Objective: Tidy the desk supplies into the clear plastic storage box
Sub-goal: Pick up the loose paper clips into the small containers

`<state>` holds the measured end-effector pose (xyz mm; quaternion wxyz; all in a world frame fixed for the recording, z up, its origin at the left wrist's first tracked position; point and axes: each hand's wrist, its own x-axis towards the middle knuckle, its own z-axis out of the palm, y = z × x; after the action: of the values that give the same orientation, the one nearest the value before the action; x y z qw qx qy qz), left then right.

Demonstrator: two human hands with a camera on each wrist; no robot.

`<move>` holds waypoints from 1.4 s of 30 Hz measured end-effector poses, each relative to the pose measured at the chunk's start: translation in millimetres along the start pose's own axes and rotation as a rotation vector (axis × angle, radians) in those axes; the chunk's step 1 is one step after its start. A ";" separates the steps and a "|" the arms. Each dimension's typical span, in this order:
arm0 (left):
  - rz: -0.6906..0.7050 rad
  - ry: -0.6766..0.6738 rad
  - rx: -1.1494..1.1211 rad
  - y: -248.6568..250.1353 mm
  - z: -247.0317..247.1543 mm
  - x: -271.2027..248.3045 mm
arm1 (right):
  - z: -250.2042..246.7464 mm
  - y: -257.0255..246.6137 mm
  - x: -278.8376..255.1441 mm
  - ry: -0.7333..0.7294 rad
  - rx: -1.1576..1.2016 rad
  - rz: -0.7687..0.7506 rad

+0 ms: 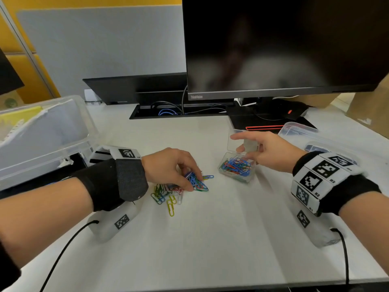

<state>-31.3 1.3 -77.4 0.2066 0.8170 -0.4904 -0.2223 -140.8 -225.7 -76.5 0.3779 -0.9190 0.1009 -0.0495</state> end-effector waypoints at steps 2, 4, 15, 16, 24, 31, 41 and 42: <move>-0.009 0.047 0.049 2.0 0.7 4.0 | 2.9 -1.3 0.2 -0.019 0.037 -0.006; -0.019 0.072 0.093 3.3 2.1 8.1 | 4.6 -2.4 0.4 -0.028 0.055 -0.015; 0.217 0.470 -0.068 35.5 2.9 39.8 | 4.8 -4.6 1.6 -0.045 -0.007 -0.055; 0.237 0.437 -0.086 40.6 6.4 43.8 | 4.6 -5.8 1.1 -0.033 -0.030 -0.067; 0.194 0.363 0.043 44.8 12.7 51.9 | 4.3 -5.5 0.9 0.003 -0.055 -0.092; 0.271 0.241 0.158 44.8 17.0 47.9 | 5.9 -0.5 3.2 0.003 0.034 -0.046; -0.354 0.265 0.467 9.1 0.3 8.0 | 4.0 1.8 4.2 0.120 0.007 0.017; -0.427 0.237 0.486 8.2 -0.5 2.8 | 3.9 2.1 4.7 0.146 -0.015 0.018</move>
<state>-35.7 -4.8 -72.9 0.0102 0.9466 -0.3198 -0.0409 -135.8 -225.5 -80.8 0.3632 -0.9148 0.1367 -0.1122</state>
